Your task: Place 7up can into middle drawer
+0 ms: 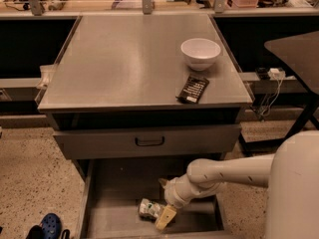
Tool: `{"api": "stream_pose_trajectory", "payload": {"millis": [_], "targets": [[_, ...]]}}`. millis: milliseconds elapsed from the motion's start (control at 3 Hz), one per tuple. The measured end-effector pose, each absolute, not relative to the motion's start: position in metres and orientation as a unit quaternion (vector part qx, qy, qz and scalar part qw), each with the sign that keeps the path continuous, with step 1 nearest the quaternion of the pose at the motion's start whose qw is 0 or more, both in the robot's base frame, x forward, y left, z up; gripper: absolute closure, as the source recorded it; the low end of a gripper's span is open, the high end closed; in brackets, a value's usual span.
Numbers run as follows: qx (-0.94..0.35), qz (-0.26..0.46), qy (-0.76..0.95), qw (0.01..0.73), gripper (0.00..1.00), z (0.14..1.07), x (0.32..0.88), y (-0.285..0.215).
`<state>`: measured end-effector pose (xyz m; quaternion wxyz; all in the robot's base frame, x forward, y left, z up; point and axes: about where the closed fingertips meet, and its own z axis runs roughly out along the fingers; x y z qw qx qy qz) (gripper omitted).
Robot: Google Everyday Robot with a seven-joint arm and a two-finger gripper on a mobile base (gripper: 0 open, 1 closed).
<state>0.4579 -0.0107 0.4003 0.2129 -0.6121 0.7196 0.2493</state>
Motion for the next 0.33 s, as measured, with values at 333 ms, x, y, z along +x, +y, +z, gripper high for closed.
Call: {"api": "stream_pose_trajectory", "payload": {"millis": [333], "targets": [[-0.612,0.249,0.72,0.213,0.0,0.4003,0.4579,-0.0107]]}}
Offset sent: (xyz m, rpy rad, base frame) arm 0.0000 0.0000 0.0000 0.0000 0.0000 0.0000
